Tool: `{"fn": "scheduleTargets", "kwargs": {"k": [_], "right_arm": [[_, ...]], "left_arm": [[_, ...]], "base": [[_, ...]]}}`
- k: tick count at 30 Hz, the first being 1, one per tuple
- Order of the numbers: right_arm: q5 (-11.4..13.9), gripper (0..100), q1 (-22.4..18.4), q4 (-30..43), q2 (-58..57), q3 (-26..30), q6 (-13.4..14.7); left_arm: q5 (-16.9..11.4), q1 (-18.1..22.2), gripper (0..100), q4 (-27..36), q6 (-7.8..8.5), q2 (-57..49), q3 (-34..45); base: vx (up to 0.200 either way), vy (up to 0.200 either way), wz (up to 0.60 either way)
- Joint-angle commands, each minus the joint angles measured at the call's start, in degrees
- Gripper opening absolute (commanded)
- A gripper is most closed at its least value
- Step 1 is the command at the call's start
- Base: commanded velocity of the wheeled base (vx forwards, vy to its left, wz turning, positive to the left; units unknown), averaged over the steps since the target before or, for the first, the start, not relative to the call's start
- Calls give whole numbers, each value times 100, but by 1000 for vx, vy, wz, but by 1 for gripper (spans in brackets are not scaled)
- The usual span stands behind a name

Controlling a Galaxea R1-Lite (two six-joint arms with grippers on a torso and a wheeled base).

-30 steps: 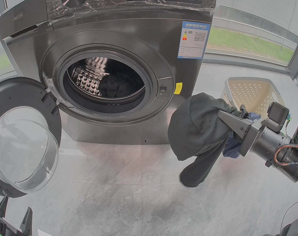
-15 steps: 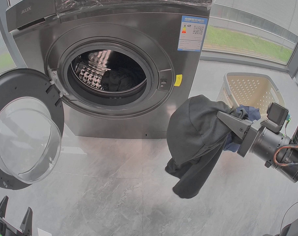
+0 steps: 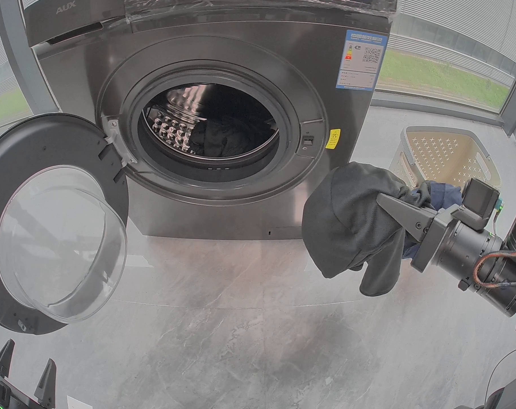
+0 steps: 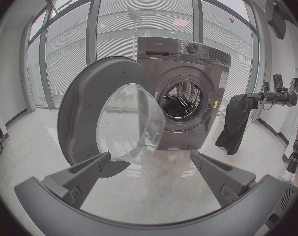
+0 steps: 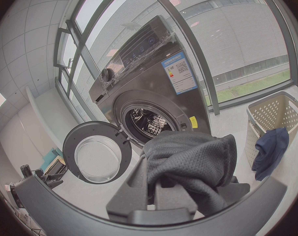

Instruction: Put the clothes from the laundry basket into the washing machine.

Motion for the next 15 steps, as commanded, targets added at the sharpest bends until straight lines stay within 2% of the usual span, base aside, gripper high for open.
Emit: {"fn": "scheduleTargets", "kwargs": {"k": [1,15], "right_arm": [[1,0,4,-2,7,5,2],[1,0,-5,-2,7,14,2]], "left_arm": [[3,3,100,-2,-2,-79,92],[3,3,100,-2,-2,-79,92]], "base": [[0,0,0],[0,0,0]]}}
